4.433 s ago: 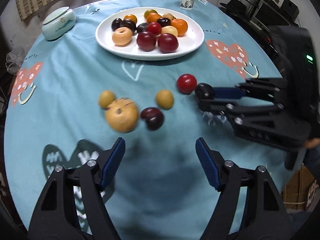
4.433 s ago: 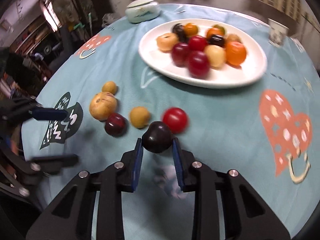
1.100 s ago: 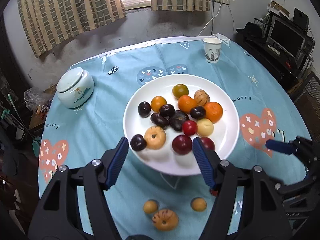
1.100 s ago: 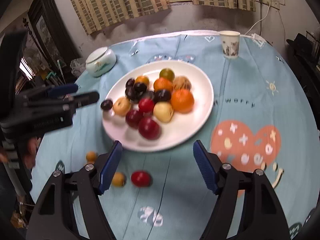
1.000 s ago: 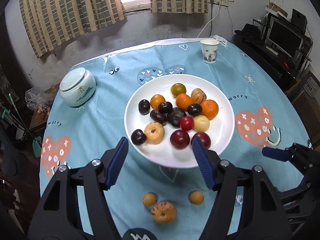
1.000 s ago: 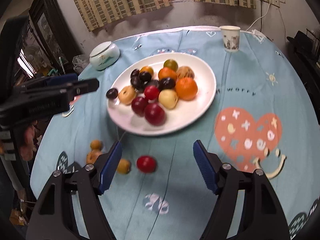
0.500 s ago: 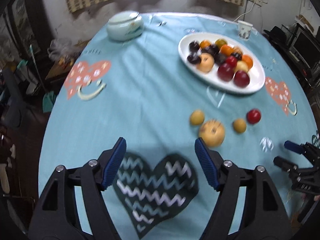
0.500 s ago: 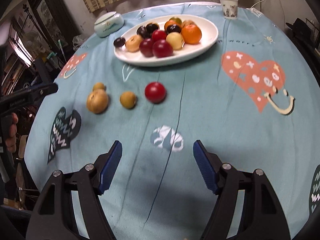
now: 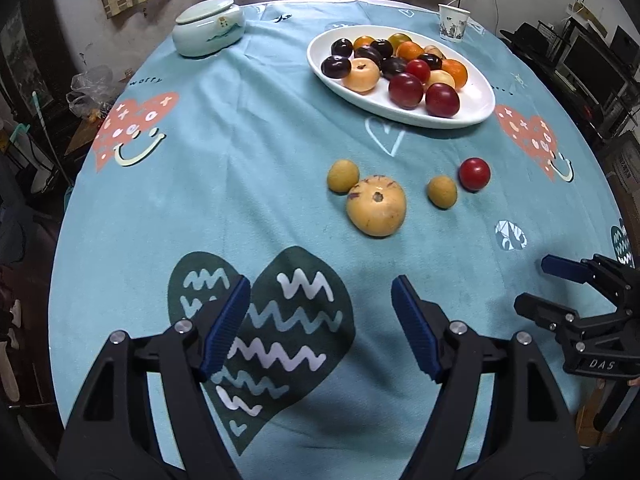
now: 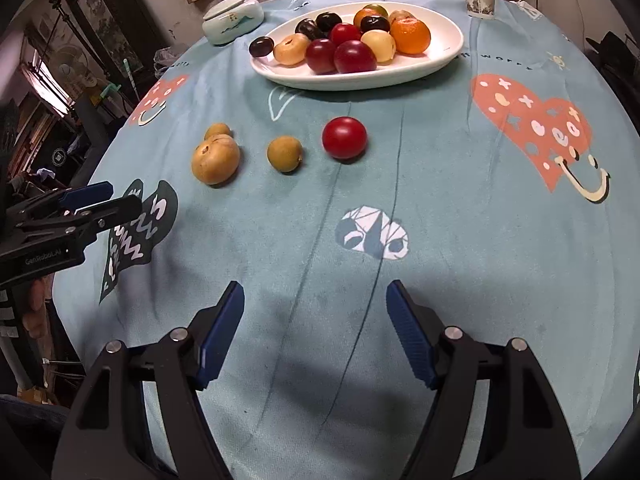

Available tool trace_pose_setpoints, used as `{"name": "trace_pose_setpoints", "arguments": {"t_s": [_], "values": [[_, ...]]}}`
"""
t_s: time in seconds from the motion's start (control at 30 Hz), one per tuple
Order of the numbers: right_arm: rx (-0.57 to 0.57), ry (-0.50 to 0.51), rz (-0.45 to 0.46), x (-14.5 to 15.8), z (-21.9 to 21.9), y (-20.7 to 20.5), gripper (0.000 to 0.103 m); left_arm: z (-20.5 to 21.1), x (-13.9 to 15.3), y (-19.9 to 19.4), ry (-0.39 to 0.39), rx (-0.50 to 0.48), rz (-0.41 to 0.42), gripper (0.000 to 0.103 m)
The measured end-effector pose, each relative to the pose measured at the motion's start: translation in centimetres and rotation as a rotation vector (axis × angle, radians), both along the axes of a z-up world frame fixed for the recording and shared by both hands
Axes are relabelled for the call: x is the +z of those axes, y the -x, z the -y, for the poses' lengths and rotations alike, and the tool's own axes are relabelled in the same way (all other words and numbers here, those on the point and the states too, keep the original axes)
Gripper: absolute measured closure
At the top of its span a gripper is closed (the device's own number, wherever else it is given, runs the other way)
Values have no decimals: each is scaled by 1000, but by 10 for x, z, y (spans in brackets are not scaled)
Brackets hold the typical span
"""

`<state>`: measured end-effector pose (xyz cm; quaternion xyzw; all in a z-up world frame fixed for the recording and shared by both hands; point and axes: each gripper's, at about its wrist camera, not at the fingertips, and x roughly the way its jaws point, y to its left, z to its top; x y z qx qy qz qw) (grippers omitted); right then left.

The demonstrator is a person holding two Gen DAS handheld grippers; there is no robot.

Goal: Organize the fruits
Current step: 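Move both tools back over the remaining fruits, then grasp the tan pear with the left gripper while the right grasps the red fruit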

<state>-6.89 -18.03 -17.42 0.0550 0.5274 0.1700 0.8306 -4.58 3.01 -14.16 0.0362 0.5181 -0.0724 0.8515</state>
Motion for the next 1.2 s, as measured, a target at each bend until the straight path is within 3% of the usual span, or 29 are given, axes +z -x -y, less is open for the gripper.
{"name": "trace_pose_setpoints", "arguments": {"t_s": [0.3,0.57,0.9,0.97,1.0,1.2], "values": [[-41,-15,62,10,14,-4,29,7,-5,-16,20,-2,-24,28],[-10,5,2,-3,2,-20,29,18,-20,-50,78,48,-85,28],[-5,-10,7,-3,6,-35,29,47,-35,-83,53,23,-106,29],[1,-6,17,-2,6,-39,29,49,-37,-86,57,12,-113,38],[8,2,29,-1,6,-41,29,50,-38,-86,59,1,-118,55],[63,56,84,3,-1,-65,39,44,-32,-74,61,-22,-106,57]]}}
